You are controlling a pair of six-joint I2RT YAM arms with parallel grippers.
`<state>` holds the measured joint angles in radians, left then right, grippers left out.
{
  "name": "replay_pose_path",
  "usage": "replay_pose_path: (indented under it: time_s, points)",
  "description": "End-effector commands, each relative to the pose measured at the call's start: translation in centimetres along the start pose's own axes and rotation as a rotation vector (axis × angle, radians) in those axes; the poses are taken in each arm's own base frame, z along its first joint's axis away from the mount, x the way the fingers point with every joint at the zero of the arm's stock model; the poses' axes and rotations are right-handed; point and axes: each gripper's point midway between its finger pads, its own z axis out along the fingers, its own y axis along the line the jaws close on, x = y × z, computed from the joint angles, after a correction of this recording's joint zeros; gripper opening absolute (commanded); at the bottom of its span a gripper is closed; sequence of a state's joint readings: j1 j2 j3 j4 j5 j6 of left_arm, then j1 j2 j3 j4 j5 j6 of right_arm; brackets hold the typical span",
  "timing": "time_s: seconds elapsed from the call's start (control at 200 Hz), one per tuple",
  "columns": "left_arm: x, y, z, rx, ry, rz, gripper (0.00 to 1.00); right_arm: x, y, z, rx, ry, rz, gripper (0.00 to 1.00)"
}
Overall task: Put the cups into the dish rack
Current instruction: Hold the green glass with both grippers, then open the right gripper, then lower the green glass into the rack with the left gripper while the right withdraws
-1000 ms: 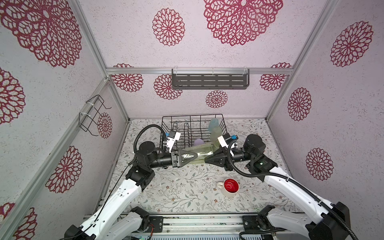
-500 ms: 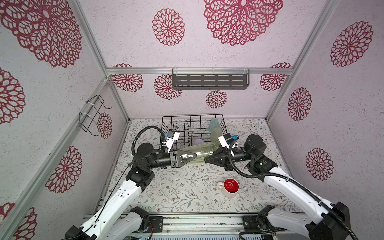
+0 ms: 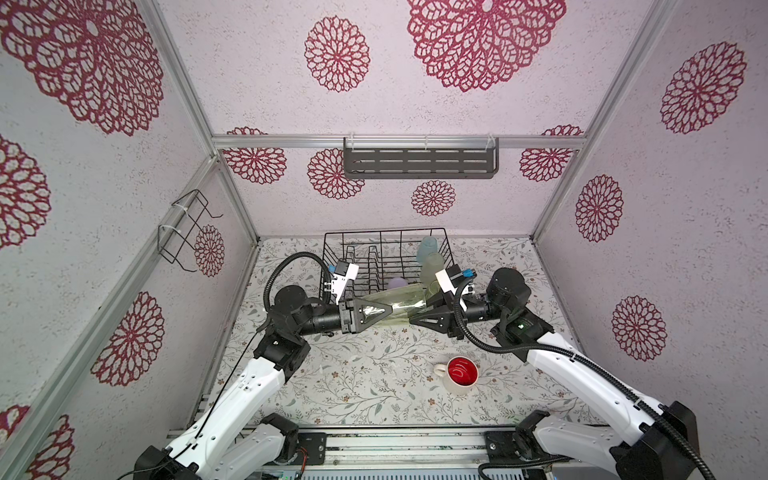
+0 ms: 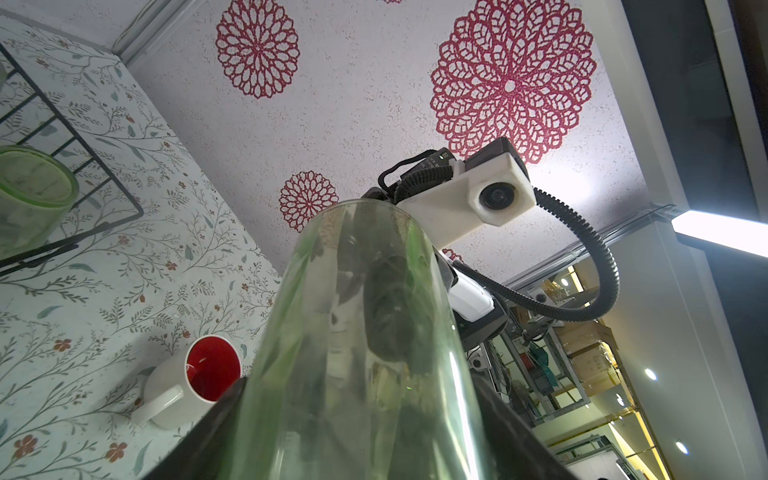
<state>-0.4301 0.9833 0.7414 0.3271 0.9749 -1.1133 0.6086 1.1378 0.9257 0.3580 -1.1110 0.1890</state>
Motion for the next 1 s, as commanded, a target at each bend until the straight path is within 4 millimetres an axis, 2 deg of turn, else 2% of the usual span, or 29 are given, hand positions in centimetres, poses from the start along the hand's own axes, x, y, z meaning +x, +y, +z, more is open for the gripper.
replay_pose_path:
  time_s: [0.0, 0.03, 0.125, 0.155, 0.185, 0.27, 0.35, 0.395, 0.495, 0.596, 0.701, 0.816, 0.996]
  points:
    - [-0.6, -0.1, -0.4, -0.026, -0.015, 0.027, 0.50, -1.1, -1.5, -0.4, 0.099, -0.001, -0.060, 0.41]
    - [-0.7, 0.2, -0.5, -0.041, -0.018, 0.021, 0.49, -1.0, -2.0, -0.5, 0.129, 0.000, -0.057, 0.43]
    - [-1.2, 1.2, -0.9, -0.101, -0.044, 0.017, 0.48, -1.0, -3.5, -1.0, 0.209, -0.011, -0.056, 0.57]
    - [-1.2, 1.9, -1.1, -0.140, -0.049, 0.014, 0.48, -0.9, -4.1, -1.2, 0.239, -0.011, -0.045, 0.59]
    - [-1.3, 2.7, -1.4, -0.193, -0.051, 0.012, 0.49, -1.0, -4.7, -1.6, 0.281, -0.011, -0.033, 0.67]
    - [-1.4, 4.6, -2.2, -0.323, -0.047, 0.011, 0.50, -1.0, -6.3, -2.8, 0.396, 0.000, -0.020, 0.72]
    - [-1.7, 5.8, -3.1, -0.421, -0.053, 0.016, 0.53, -1.0, -9.7, -5.2, 0.622, -0.015, 0.020, 0.90]
    - [-1.8, 6.3, -3.5, -0.464, -0.060, 0.019, 0.53, -0.7, -12.0, -7.2, 0.765, -0.023, 0.062, 0.94]
    - [-2.4, 7.2, -4.4, -0.539, -0.080, 0.010, 0.53, 1.1, -16.3, -11.4, 1.019, 0.015, 0.188, 0.91]
    - [-2.5, 8.3, -5.6, -0.659, -0.085, 0.002, 0.51, 4.1, -20.3, -15.6, 1.259, 0.113, 0.338, 0.86]
    - [-2.6, 9.5, -7.1, -0.773, -0.102, -0.003, 0.48, 6.7, -23.4, -19.7, 1.455, 0.194, 0.510, 0.67]
    - [-2.4, 9.8, -8.3, -0.852, -0.095, -0.019, 0.48, 8.2, -26.5, -21.6, 1.488, 0.254, 0.587, 0.58]
    - [-1.8, 9.8, -9.6, -0.920, -0.097, -0.029, 0.47, 11.0, -29.4, -21.9, 1.466, 0.359, 0.635, 0.46]
